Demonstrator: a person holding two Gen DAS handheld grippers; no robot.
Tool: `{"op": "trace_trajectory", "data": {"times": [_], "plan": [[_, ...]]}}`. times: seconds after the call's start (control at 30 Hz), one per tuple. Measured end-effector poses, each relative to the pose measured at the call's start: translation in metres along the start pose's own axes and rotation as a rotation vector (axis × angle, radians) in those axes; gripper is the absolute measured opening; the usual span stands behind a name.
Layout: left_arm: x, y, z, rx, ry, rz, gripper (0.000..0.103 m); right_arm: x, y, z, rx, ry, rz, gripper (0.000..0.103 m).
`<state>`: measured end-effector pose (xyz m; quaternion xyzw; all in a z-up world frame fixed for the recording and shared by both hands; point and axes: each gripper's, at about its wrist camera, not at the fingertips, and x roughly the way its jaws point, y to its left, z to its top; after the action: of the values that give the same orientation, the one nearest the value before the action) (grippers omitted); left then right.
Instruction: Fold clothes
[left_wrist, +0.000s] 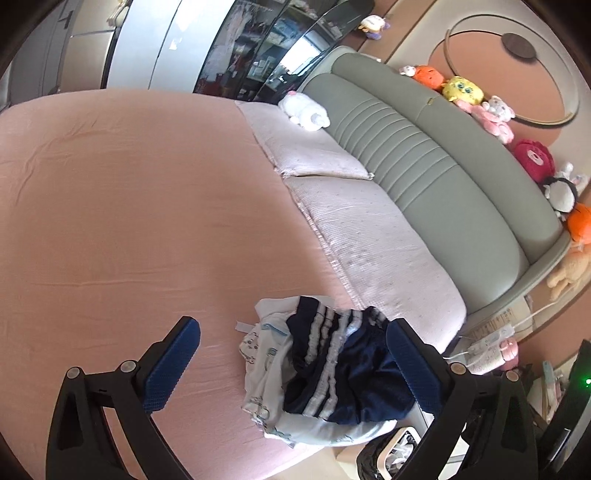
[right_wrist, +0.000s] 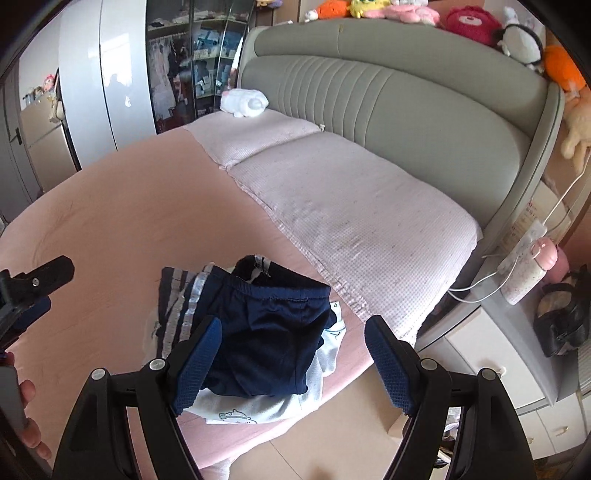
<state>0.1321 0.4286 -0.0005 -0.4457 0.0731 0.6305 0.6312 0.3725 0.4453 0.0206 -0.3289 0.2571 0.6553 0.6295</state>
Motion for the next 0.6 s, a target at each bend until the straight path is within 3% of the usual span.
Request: {"op": "trace_trajectory", "data": {"times": [0.2, 0.37, 0.6], "plan": [[-0.033, -0.011, -0.015, 0.015, -0.039, -0.052, 0.103, -0.044, 0.011, -0.003, -0.031, -0.073, 0.018, 0.081], [-0.055, -0.016, -0.024, 0.041, -0.062, -0.052, 0.103, -0.069, 0.013, -0.011, -0.057, -0.103, 0.004, 0.082], [-0.103, -0.038, -0.037, 0.13, -0.173, -0.042, 0.103, -0.108, 0.008, -0.024, -0.036, -0.139, 0.011, 0.082]]}}
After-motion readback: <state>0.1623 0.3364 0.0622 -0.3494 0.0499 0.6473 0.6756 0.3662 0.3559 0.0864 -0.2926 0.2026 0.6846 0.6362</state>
